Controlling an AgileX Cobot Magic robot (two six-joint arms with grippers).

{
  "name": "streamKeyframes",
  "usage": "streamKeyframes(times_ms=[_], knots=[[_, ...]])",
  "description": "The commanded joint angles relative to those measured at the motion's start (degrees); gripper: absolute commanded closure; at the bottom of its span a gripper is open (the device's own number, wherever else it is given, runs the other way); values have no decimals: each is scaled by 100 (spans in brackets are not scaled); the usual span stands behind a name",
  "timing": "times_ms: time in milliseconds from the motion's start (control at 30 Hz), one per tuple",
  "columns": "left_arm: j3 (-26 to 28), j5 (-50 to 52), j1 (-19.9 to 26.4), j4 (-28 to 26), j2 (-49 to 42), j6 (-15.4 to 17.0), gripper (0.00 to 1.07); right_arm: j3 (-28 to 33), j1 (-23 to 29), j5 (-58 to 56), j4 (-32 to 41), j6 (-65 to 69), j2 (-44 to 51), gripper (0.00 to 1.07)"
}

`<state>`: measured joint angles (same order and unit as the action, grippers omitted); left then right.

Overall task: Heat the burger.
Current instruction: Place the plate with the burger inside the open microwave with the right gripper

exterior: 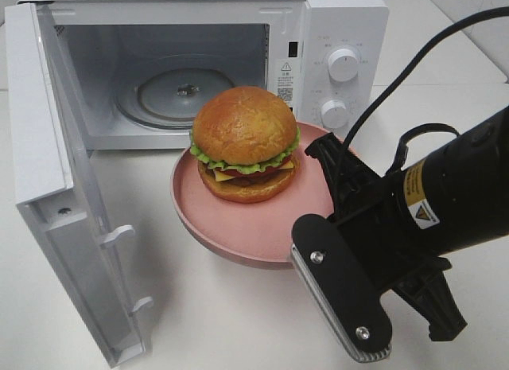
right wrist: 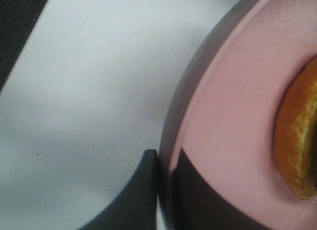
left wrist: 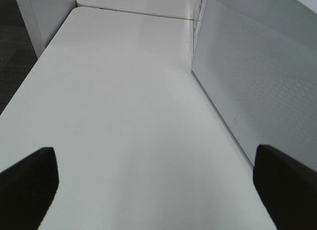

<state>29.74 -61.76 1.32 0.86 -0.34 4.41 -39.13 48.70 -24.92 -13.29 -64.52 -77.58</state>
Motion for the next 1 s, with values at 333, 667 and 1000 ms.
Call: streamKeyframes(times_ms=[333,667,1000], knots=[[-11,57,-6,-11,-86,6,6,-92,-407,567,968,-1461,40,107],[-11,57,-6,-11,-86,6,6,-92,-407,659,814,-1329,0,107],[-11,57,-6,-11,-86,6,6,-92,-390,934,332,-957,-201,107]])
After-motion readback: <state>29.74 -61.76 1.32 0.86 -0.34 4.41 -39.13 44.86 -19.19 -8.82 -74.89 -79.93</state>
